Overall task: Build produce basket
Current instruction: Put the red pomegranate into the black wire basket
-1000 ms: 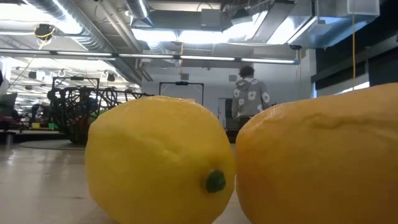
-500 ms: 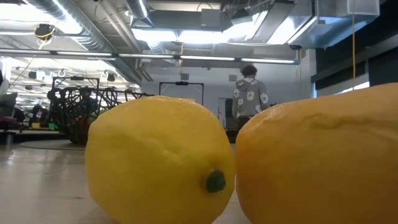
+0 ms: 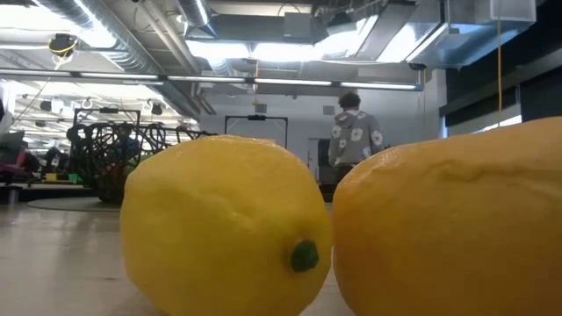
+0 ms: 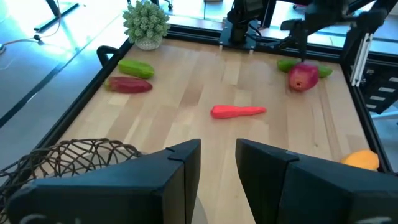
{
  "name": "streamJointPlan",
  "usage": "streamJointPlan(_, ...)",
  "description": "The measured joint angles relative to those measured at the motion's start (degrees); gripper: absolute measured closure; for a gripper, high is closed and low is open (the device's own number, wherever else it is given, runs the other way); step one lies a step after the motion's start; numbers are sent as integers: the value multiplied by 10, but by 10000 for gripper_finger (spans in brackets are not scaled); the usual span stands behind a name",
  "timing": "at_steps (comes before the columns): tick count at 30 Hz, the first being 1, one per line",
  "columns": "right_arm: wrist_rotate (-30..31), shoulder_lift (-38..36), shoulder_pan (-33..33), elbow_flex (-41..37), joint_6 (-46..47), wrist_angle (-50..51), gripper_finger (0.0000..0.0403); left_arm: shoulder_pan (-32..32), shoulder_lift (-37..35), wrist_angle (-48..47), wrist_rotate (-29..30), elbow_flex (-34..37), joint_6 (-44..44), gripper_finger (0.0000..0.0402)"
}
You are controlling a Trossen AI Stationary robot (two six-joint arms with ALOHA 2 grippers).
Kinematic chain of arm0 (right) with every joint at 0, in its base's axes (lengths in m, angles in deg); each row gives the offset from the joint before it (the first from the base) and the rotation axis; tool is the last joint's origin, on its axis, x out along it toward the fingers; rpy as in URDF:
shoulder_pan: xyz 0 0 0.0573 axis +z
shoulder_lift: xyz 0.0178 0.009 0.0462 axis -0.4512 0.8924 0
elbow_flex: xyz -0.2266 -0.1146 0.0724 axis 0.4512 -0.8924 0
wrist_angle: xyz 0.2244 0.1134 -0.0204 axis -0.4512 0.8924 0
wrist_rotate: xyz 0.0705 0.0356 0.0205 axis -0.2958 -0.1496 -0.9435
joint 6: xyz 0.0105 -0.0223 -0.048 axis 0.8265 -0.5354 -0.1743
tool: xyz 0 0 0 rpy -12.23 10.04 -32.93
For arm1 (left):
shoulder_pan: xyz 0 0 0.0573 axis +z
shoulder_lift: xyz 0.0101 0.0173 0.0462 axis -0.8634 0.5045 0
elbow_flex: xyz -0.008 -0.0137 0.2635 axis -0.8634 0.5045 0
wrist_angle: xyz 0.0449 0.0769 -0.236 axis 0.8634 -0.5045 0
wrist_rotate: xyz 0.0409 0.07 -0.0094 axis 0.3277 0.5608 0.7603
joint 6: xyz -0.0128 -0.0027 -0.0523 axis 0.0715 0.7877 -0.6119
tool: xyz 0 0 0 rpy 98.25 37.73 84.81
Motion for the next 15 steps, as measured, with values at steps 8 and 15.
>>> streamJointPlan(8,0,87,-1,0,-133,-2,34,0,0,0,0,0,0,309)
streamJointPlan(15,0,129,-9,0,-130,-20,34,0,0,-1,0,0,0,309)
